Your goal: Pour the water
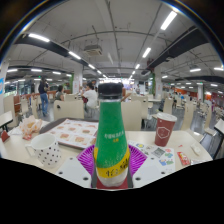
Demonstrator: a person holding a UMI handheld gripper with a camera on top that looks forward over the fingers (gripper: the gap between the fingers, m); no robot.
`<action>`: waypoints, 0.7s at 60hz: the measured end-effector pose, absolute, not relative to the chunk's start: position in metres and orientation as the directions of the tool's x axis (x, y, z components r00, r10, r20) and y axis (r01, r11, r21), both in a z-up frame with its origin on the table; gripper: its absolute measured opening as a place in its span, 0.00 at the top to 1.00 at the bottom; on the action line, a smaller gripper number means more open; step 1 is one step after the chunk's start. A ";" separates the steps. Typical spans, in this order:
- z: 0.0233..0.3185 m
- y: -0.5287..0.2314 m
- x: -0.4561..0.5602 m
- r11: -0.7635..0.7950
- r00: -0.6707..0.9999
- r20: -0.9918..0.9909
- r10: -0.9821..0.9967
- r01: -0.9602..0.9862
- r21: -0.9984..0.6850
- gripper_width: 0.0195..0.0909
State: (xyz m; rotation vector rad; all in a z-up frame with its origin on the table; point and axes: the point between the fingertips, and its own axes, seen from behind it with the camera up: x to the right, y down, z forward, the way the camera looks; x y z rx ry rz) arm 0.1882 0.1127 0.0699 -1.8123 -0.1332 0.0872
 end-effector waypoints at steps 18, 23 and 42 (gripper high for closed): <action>0.058 0.102 0.193 -0.345 0.990 -0.028 0.137 0.021 -0.938 0.39; 0.060 0.088 0.188 -0.368 0.988 -0.075 0.133 -0.021 -0.930 0.08; 0.056 0.006 0.189 -0.354 0.997 -0.075 -0.016 -0.076 -0.932 0.08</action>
